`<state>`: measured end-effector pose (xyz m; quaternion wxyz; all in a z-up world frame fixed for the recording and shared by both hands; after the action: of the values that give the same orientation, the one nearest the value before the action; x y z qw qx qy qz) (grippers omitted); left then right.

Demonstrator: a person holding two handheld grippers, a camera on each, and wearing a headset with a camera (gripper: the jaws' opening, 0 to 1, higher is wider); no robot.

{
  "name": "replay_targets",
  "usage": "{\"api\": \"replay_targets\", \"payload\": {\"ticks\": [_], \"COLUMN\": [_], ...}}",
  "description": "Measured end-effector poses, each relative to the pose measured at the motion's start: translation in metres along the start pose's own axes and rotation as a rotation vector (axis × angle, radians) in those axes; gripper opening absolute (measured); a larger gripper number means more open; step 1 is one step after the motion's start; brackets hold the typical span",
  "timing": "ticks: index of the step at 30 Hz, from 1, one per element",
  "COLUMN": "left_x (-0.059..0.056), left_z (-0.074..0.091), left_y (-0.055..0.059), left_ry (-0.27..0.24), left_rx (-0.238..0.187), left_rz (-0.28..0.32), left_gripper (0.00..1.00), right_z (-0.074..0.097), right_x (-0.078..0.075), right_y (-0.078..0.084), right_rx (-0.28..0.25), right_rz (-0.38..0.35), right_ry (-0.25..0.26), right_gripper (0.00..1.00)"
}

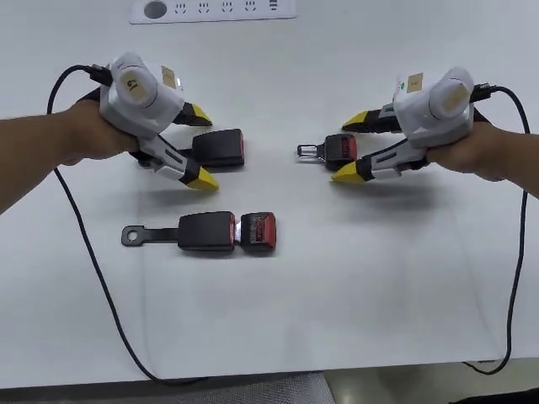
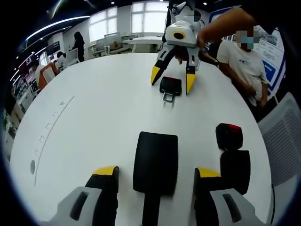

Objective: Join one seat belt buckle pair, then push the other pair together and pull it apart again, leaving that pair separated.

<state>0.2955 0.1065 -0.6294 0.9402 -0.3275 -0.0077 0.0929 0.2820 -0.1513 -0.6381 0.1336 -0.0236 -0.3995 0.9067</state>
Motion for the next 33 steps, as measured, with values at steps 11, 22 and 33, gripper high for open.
{"api": "replay_targets", "payload": {"ticks": [11, 22, 33], "left_x": [0.007, 0.007, 0.008], "left_z": [0.0, -0.005, -0.006], "left_y": [0.004, -0.001, -0.003], "left_ry": [0.008, 0.063, 0.088], "left_rx": [0.007, 0.033, 0.059], "left_rz": [-0.064, -0.151, -0.183], "left_gripper": [0.38, 0.34, 0.33], "right_z": [0.002, -0.002, -0.008], "right_x": [-0.002, -0.005, -0.004], "right_y": [0.001, 0.0, -0.006], "right_rx": [0.018, 0.058, 0.071], "right_rz": [0.041, 0.097, 0.098], "right_ry": [-0.007, -0.037, -0.036], "right_gripper": [0.39, 0.33, 0.33]}}
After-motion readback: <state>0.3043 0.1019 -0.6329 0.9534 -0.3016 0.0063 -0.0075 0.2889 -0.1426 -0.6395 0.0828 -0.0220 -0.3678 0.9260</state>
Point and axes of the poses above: the centre of the closed fingertips' face, and the gripper's own axes: z roughly backward along the fingers, x roughly to its left, y roughly out of its underside, the point moved 7 cm from there along z, roughly backward along the fingers, and after that the axes turned 1 degree about -y, right-handed, at the moved point
